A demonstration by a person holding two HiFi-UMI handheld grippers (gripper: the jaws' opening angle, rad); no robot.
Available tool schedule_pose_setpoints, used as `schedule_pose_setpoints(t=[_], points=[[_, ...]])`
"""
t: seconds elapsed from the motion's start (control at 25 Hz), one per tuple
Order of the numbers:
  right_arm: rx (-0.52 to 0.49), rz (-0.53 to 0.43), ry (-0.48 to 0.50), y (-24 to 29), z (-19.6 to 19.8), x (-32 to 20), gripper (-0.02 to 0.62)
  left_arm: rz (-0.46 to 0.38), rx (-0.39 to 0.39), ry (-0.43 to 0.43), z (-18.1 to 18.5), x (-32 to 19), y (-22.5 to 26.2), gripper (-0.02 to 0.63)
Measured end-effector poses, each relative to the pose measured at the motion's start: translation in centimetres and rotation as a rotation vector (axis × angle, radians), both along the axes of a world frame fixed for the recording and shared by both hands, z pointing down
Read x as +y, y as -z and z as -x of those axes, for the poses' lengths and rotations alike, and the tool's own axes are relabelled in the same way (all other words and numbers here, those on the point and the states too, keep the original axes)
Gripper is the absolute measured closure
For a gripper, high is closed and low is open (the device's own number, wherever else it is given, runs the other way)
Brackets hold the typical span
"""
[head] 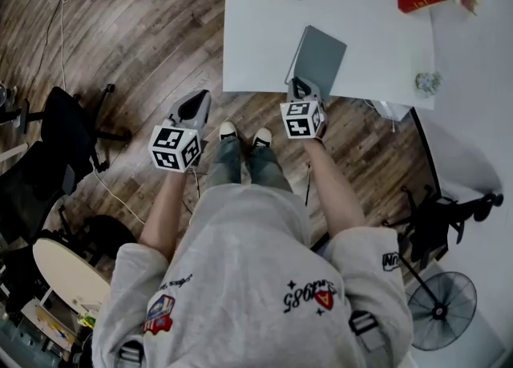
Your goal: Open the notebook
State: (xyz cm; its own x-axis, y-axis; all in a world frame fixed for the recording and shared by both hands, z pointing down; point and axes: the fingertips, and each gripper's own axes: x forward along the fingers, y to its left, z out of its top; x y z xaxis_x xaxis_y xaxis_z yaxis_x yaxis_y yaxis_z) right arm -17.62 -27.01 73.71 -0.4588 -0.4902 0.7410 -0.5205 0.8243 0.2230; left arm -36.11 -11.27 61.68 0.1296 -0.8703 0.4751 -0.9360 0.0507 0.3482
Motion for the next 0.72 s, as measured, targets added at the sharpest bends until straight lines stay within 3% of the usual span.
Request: schedule_pose_setpoints(t=[0.52, 0.72], points=[[-0.170, -0.049, -0.112, 5.5, -3.7, -1.0, 0.569, -0.016, -0.025, -0.116, -4.6, -2.5, 1.2, 0.601], [-0.247, -0.047, -0.197, 7.2, -6.0, -1.3, 0.571, -0.022, -0.039, -0.171, -6.8, -3.1, 1.7, 0.601]])
